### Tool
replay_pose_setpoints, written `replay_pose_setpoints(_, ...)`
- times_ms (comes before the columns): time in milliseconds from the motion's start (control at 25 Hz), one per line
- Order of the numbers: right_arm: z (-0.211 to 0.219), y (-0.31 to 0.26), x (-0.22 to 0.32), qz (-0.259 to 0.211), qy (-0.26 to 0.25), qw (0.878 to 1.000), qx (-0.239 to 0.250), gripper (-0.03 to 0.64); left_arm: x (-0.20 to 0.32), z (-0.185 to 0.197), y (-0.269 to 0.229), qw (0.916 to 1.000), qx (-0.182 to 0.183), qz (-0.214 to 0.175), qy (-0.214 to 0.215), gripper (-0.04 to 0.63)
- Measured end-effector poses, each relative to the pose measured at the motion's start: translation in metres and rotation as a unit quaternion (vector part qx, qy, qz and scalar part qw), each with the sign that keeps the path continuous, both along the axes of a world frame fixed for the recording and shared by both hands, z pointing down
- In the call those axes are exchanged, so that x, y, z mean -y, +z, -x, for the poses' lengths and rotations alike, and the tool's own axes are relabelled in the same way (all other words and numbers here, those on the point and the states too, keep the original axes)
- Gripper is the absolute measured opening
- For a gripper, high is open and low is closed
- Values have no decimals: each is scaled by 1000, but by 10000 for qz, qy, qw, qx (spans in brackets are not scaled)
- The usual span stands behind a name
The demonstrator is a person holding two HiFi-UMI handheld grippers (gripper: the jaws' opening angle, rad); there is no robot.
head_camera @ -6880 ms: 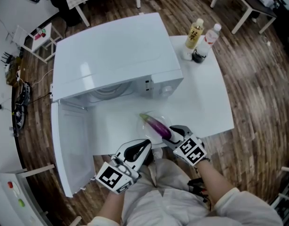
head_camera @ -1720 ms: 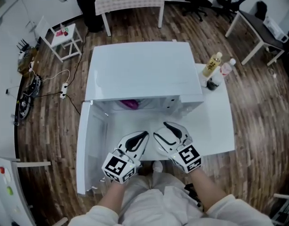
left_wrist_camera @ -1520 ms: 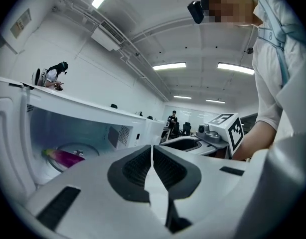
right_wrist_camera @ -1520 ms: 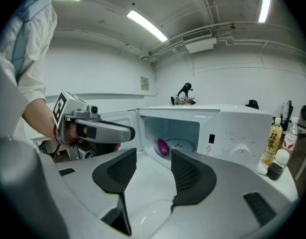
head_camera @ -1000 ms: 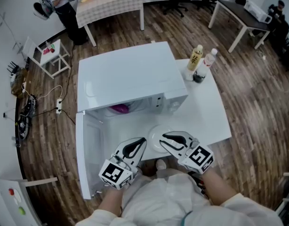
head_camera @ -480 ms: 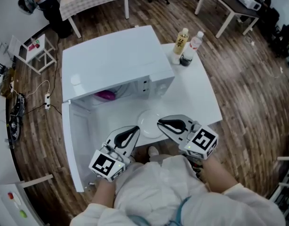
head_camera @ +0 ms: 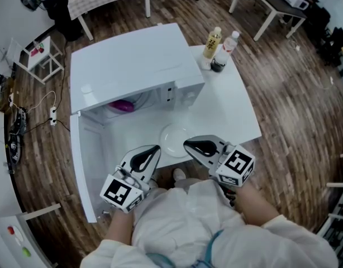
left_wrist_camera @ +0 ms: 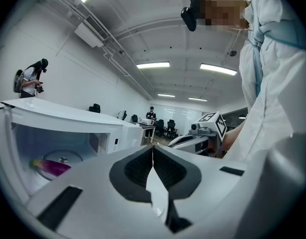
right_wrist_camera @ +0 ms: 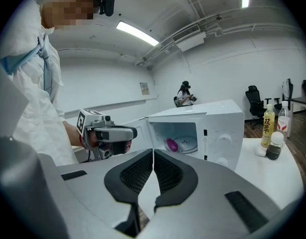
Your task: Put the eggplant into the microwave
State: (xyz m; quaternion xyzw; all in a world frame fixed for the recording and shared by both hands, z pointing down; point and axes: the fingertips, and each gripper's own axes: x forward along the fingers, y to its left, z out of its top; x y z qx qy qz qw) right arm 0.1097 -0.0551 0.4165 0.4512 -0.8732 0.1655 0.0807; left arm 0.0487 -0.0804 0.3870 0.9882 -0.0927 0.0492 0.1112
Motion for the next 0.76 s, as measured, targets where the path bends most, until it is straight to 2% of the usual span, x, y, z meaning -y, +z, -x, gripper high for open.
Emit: replay_pose_setpoints(760, 8, 8, -3, 152, -146, 9998, 59, 37, -3, 9, 6, 9998, 24, 162, -106, 3)
